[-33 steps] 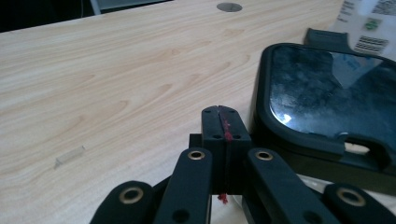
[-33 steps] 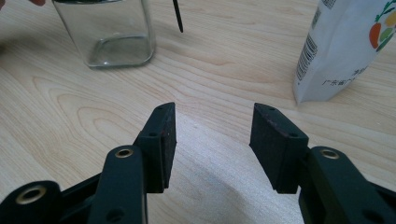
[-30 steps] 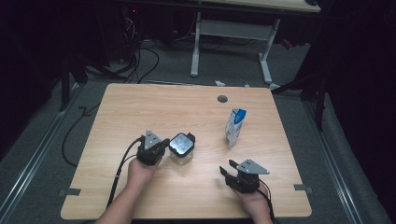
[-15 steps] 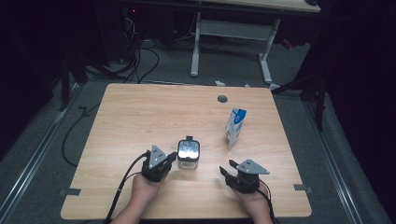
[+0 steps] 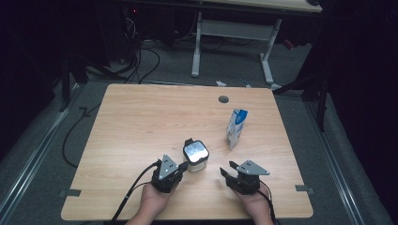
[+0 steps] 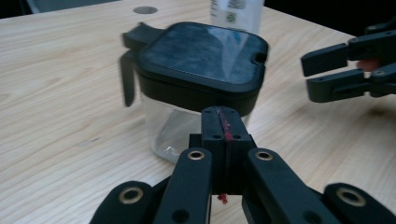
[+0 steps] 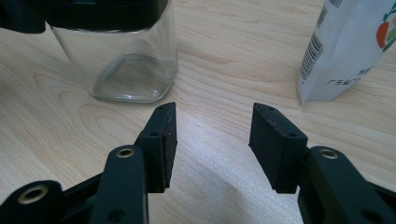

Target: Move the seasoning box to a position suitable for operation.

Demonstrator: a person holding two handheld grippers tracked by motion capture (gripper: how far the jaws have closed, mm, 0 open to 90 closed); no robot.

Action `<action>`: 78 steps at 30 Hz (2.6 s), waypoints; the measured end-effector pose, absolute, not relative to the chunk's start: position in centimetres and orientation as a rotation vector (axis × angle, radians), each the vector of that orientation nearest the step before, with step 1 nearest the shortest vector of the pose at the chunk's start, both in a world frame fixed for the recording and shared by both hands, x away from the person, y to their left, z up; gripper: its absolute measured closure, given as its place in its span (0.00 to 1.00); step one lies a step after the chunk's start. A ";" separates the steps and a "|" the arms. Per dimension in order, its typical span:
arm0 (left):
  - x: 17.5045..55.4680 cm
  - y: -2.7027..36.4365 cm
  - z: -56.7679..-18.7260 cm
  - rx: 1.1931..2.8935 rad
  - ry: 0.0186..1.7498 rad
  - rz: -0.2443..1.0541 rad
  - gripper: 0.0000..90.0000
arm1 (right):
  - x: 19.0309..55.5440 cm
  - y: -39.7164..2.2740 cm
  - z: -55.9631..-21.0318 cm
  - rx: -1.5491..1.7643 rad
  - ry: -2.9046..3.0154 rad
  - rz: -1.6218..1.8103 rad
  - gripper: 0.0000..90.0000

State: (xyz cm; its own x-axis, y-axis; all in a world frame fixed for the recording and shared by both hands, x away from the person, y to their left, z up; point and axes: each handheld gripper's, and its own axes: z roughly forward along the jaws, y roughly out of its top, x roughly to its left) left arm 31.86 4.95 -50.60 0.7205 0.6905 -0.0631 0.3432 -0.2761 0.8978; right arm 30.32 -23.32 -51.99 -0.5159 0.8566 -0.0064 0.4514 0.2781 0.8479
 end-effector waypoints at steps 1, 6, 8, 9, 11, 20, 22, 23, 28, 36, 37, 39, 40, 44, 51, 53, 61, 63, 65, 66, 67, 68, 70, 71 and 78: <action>31.8 4.7 -50.7 1.890 0.795 0.412 1.00 | 30.3 -23.3 -52.0 1.173 2.087 1.150 0.58; 31.7 4.7 -50.8 1.917 0.784 0.419 1.00 | 30.4 -23.1 -52.1 1.173 2.088 1.165 0.62; 31.9 5.9 -50.9 1.919 0.809 0.426 0.96 | 30.4 -22.8 -52.2 1.170 2.088 1.169 0.70; 32.1 6.6 -51.0 1.926 0.820 0.430 0.94 | 30.5 -22.5 -52.2 1.162 2.100 1.182 0.78; 32.4 8.2 -51.2 1.938 0.843 0.455 0.93 | 30.7 -21.6 -52.2 1.141 2.094 1.151 0.96; 32.5 14.0 -51.8 1.904 0.949 0.479 0.86 | 32.0 -18.2 -52.3 1.154 2.103 1.076 0.99; 32.6 14.7 -51.8 1.890 0.959 0.471 0.86 | 32.2 -18.1 -52.4 1.163 2.109 1.071 0.99; 32.6 15.0 -51.7 1.878 0.962 0.470 0.86 | 32.3 -18.0 -52.4 1.168 2.102 1.069 0.99; 32.7 15.9 -51.6 1.862 0.977 0.455 0.87 | 33.1 -17.7 -52.2 1.175 2.104 1.048 0.98; 32.9 16.3 -51.6 1.844 0.964 0.453 0.86 | 31.6 -17.4 -52.2 1.158 2.137 1.045 0.98; 32.9 16.2 -51.6 1.854 0.957 0.454 0.86 | 31.7 -17.3 -52.1 1.163 2.134 1.051 0.98; 32.8 16.0 -51.7 1.864 0.950 0.437 0.84 | 32.1 -17.1 -52.0 1.166 2.121 1.055 0.98; 32.8 15.9 -51.7 1.869 0.948 0.435 0.84 | 32.3 -17.0 -52.0 1.171 2.118 1.052 0.98; 32.9 15.6 -51.8 1.863 0.969 0.429 0.82 | 33.4 -16.6 -51.9 1.164 2.112 1.051 0.98; 32.8 15.3 -51.9 1.861 0.978 0.456 0.71 | 33.7 -17.2 -51.8 1.158 2.101 1.071 0.95; 32.8 15.1 -51.8 1.863 0.977 0.479 0.70 | 32.8 -18.3 -51.9 1.156 2.095 1.073 0.91; 34.4 13.1 -50.7 1.853 0.962 0.442 0.71 | 31.1 -21.0 -51.4 1.168 2.025 1.127 0.89; 35.0 12.7 -50.1 1.838 0.950 0.396 0.70 | 31.0 -21.4 -51.8 1.170 2.033 1.110 0.89; 35.5 12.1 -49.2 1.847 0.950 0.430 0.71 | 31.1 -21.5 -52.1 1.156 2.047 1.087 0.89; 35.5 12.1 -49.2 1.847 0.950 0.430 0.74 | 31.1 -21.5 -52.1 1.156 2.047 1.087 0.89; 35.7 11.8 -48.9 1.854 0.943 0.450 0.74 | 31.1 -21.5 -52.2 1.156 2.053 1.085 0.89; 36.3 11.1 -48.1 1.850 0.939 0.448 0.78 | 31.3 -21.5 -52.3 1.159 2.067 1.090 0.88; 37.0 10.4 -47.6 1.864 0.942 0.449 0.80 | 31.4 -21.5 -52.3 1.154 2.081 1.084 0.88; 37.3 10.1 -47.4 1.866 0.940 0.449 0.81 | 31.4 -21.4 -52.3 1.153 2.083 1.083 0.88; 38.8 7.8 -46.7 1.896 0.879 0.517 0.82 | 31.5 -21.4 -52.1 1.154 2.083 1.108 0.89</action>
State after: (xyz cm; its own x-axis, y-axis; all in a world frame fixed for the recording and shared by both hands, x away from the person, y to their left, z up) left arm 38.78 7.83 -46.71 0.6520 0.7581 -0.0135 0.3567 -0.2910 0.8877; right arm 31.52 -21.38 -52.11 -0.5096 0.8593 -0.0438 0.4438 0.3062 0.8422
